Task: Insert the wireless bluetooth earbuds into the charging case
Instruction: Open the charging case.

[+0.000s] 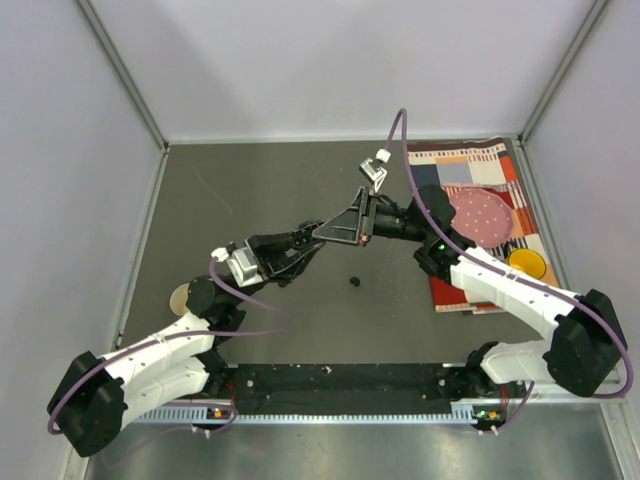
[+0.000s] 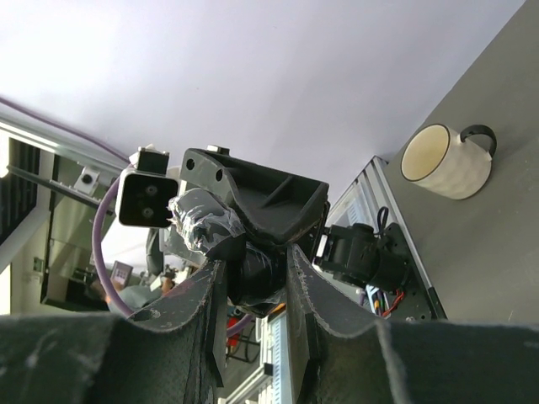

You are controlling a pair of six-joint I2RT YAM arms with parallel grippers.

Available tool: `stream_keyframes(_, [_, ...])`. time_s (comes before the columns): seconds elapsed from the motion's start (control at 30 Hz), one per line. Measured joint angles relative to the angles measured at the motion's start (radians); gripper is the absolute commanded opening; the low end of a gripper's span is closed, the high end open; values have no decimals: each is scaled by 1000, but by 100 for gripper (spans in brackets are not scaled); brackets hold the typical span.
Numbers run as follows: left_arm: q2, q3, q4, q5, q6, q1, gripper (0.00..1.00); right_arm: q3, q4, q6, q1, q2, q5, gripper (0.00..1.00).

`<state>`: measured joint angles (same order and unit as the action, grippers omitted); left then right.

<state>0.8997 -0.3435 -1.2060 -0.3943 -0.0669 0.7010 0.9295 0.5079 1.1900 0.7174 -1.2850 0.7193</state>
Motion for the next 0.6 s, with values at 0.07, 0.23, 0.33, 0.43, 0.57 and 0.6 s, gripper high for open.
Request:
stream_keyframes(0.07, [2,0,0,0,0,0,36,0,-2,-4,0,0,0,0])
stream_keyframes(0.23, [2,0,6,-2,7,-1,22,0,-13,-12,0,1,-3,0])
stream_keyframes(0.33, [2,0,13,-6,12,-1,0,0,-24,-19,0,2,-6,0])
stream_keyframes(0.43, [2,0,15,-10,16,-2,0,1,-29,-21,-1,2,-7,18])
stream_keyframes(0.57, [2,3,19,-8,19,-3,0,2,-41,-38,0,3,-7,50])
stream_keyframes(0.6, [2,6,19,-4,17,-3,0,2,-48,-44,0,4,-7,57])
